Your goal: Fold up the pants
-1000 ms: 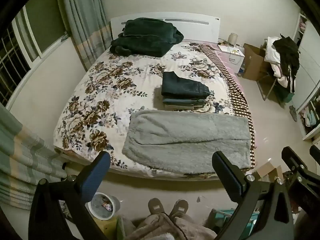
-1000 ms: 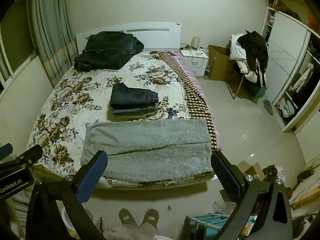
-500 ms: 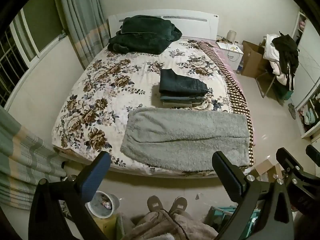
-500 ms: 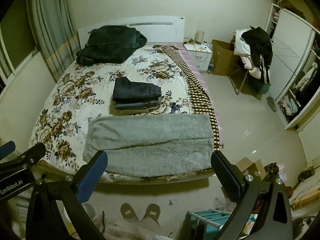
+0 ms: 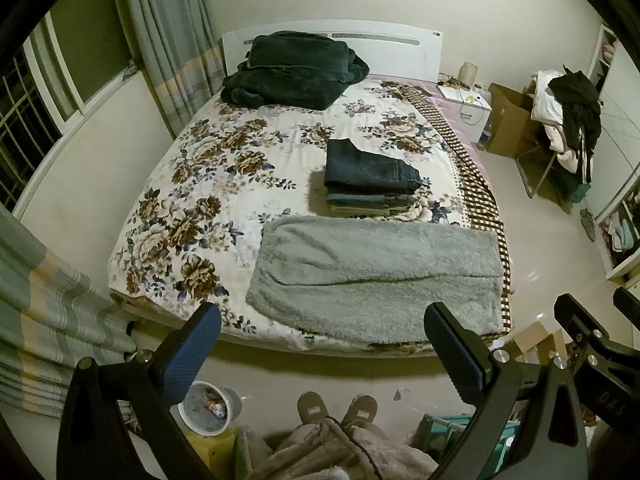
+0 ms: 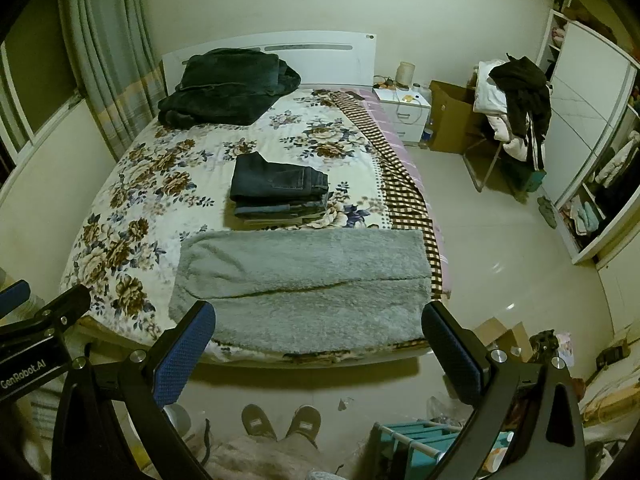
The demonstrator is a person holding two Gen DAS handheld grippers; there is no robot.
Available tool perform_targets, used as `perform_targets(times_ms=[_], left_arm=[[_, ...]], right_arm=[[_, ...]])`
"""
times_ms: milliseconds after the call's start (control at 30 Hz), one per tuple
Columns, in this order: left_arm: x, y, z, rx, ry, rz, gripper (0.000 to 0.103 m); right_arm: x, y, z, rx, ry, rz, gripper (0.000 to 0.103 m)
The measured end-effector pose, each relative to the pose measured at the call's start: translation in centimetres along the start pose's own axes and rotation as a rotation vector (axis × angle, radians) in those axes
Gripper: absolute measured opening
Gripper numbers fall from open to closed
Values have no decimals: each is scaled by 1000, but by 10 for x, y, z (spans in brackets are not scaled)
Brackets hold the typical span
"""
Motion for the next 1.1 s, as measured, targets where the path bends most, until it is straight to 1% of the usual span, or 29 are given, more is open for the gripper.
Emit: perform_targets(times_ms=[167,533,1100], left_arm=[[-3,5,1,1,2,0,103],[-10,16,3,10,-6,6,103],[-10,17,6,8,-6,5,103]], right_arm=[[1,2,7,8,13,11,103],[8,5,17,20,12,26,103],[8,9,20,25,8,34,103]])
Point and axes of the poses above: each gripper's, at about its wrist camera, not at the fingertips, and z roughly against the way its jaws point, y to its left, x to its top, the point moved 10 cm from there along -z, roughly the way its jaws point, and after that the axes turned 4 degrees about x, right-handed, at the moved point
